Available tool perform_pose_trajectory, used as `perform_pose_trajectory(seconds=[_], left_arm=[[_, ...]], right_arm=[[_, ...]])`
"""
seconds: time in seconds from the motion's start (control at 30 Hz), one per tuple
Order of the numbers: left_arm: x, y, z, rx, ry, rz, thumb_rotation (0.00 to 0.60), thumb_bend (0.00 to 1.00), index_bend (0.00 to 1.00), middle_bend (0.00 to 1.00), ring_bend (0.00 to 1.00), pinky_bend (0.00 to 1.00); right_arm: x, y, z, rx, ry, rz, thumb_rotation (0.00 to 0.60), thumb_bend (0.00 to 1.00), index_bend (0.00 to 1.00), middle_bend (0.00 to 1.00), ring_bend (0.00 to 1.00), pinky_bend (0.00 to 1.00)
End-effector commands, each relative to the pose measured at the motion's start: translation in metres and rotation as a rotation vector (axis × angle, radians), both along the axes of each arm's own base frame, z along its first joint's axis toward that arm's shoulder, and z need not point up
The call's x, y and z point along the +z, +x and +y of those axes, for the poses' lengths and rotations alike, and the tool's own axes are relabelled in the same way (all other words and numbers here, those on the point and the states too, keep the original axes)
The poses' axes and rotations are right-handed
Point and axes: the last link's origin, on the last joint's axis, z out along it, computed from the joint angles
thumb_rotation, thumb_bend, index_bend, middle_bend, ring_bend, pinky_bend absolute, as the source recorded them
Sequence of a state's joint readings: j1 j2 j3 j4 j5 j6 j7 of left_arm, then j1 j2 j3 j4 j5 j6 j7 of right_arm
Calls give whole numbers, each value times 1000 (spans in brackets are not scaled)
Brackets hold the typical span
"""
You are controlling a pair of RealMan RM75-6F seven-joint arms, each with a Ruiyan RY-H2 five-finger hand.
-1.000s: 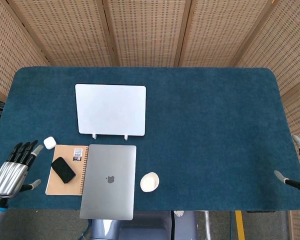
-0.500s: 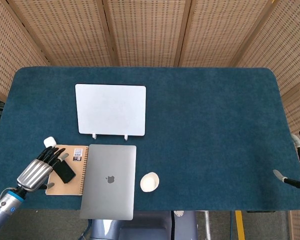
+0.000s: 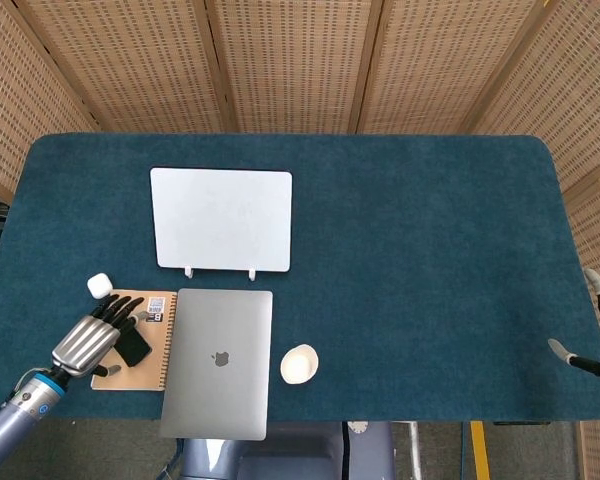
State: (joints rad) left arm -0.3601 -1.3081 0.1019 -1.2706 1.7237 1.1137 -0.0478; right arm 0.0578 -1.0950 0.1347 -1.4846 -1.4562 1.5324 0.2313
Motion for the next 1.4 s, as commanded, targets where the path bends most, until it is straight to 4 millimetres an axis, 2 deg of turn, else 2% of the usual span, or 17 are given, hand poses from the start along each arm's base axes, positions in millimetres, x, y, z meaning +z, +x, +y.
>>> perform_pose_trajectory(seconds=[0.03, 0.27, 0.43, 0.77, 0.97, 1.13, 1.27, 1.4], left_arm=[[-3, 2, 3, 6, -3, 0, 600, 159, 226, 123, 69, 94], [-11, 4, 6, 11, -12, 5, 600, 180, 344, 238, 213, 212], [-12, 6, 9, 6, -2, -7, 600, 239, 482, 349, 322, 298], [-5, 10, 15, 2, 41, -27, 600, 261, 497, 361, 339, 318], [12, 40, 29, -108, 174, -99, 600, 262, 539, 389, 364, 339], [21, 81, 56, -255, 397, -138, 600, 258, 559, 405, 379, 350], [15, 111, 81, -310, 525, -136, 600, 250, 559, 405, 378, 350], [1, 131, 103, -319, 560, -121, 600, 244, 559, 405, 379, 350]], right_arm=[[0, 0, 0, -1, 1, 0, 600, 0, 0, 0, 0, 0], [0, 0, 0, -1, 3, -2, 600, 0, 0, 0, 0, 0], [0, 0, 0, -1, 2, -6, 600, 0, 0, 0, 0, 0], [2, -1, 0, 0, 2, -16, 600, 0, 0, 0, 0, 0], [2, -1, 0, 1, 5, -22, 600, 0, 0, 0, 0, 0], [2, -2, 0, -1, 8, -30, 600, 0, 0, 0, 0, 0], [3, -3, -1, -3, 12, -40, 600, 0, 0, 0, 0, 0], [3, -5, -3, -7, 17, -50, 600, 0, 0, 0, 0, 0]])
